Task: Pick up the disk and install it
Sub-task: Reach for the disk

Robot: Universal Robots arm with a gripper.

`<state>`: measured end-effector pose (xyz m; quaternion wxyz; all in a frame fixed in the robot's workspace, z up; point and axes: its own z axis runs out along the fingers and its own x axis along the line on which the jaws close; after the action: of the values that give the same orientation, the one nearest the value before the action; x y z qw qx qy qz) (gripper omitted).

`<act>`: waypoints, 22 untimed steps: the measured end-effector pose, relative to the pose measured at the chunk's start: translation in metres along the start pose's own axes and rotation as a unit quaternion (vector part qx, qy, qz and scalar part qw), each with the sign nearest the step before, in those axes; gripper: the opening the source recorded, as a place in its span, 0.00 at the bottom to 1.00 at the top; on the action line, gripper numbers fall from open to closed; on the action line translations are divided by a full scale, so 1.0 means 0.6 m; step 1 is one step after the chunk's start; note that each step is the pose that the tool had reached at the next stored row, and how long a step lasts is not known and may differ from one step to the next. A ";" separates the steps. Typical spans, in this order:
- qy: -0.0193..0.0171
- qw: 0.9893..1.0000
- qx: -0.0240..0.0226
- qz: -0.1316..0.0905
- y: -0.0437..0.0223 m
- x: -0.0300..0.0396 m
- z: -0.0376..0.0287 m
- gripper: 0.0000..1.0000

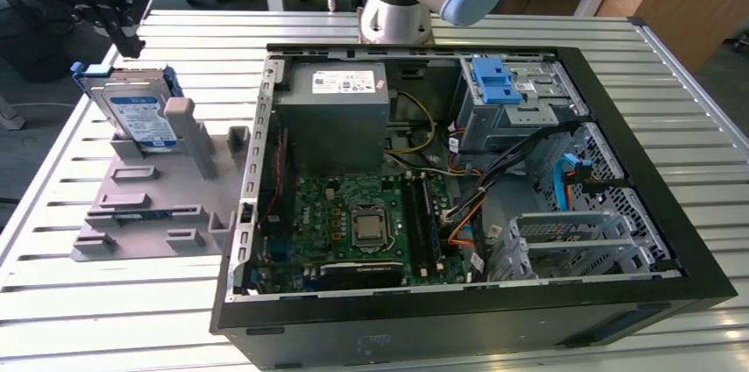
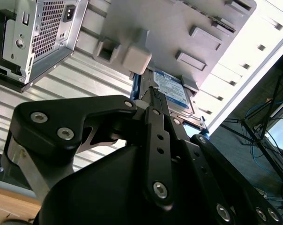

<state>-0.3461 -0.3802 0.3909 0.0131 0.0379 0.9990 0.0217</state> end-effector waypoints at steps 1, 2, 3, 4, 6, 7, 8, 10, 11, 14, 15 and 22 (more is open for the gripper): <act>0.000 1.000 0.000 0.000 0.000 0.001 0.000 0.11; 0.000 1.000 0.000 0.000 0.000 0.002 0.000 0.11; 0.000 1.000 0.000 0.000 0.000 0.003 0.000 0.11; 0.000 1.000 0.000 0.000 0.000 0.004 0.000 0.11; 0.000 1.000 0.000 0.000 0.000 0.007 0.000 0.11; 0.000 1.000 0.000 0.000 0.000 0.009 0.000 0.11; 0.000 1.000 0.000 0.000 0.000 0.011 0.000 0.11; 0.000 1.000 0.000 0.000 0.000 0.014 0.000 0.11; 0.000 1.000 0.000 0.000 0.001 0.016 0.000 0.11; 0.000 1.000 0.000 0.000 0.002 0.021 0.000 0.11; 0.000 1.000 0.000 0.000 0.003 0.023 0.000 0.11; 0.000 1.000 0.000 0.000 0.003 0.025 0.000 0.11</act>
<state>-0.3610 -0.3774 0.3906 0.0131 0.0379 0.9990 0.0217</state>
